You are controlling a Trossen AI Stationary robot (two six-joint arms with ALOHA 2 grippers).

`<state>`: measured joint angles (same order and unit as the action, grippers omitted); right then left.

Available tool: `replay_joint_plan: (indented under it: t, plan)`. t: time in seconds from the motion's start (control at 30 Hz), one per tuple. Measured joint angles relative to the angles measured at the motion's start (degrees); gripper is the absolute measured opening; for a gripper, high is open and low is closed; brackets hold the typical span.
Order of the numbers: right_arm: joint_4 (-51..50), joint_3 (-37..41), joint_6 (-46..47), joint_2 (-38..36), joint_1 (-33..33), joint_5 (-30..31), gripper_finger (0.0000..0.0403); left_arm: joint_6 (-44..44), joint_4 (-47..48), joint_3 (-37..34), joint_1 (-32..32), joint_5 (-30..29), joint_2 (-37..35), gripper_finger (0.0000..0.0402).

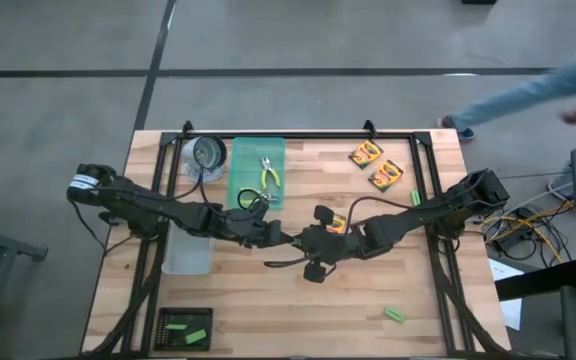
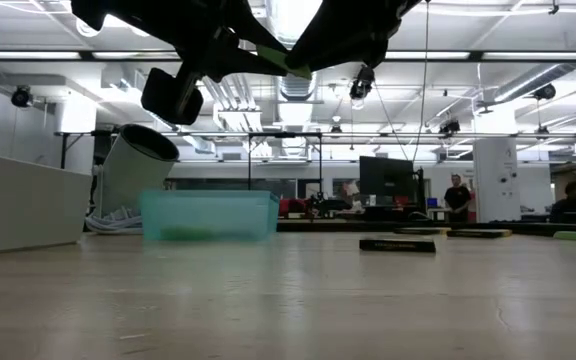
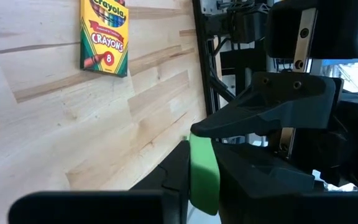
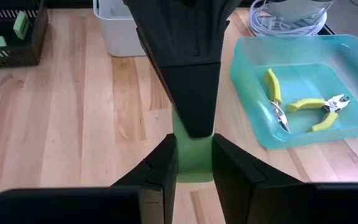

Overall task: Pick & Place School Supplies
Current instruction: Put the green eraser into the black bin

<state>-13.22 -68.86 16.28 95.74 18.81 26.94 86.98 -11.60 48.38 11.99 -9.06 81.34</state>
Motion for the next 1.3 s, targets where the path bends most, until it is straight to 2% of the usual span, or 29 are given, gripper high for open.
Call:
replay_joint_plan:
  t: [0.17,0.57,0.8,1.07,1.2,1.3]
  plan:
    - [0.2,0.0,0.1,0.0,0.0,-0.2,0.0101,0.0,0.0,0.0,0.0,0.0,0.0,0.0054]
    - [0.2,0.0,0.2,0.1,0.0,-0.4,0.0199,0.0,0.0,0.0,0.0,0.1,0.0,0.0053]
    - [0.2,0.0,0.2,0.1,0.0,-0.4,0.0239,-0.7,0.9,0.0,-0.3,0.1,0.0,0.0053]
    - [-0.1,0.0,5.9,0.1,0.4,-0.5,0.0251,-3.3,12.1,0.0,-1.8,2.7,-3.4,0.0053]
    - [-0.6,0.0,6.1,0.1,0.5,-0.5,0.0245,-4.2,20.3,0.0,-2.5,3.1,-8.2,0.0053]
    - [-2.5,0.0,6.2,0.1,0.5,-0.5,0.0242,-5.2,24.9,0.0,-2.5,6.5,-12.7,0.0053]
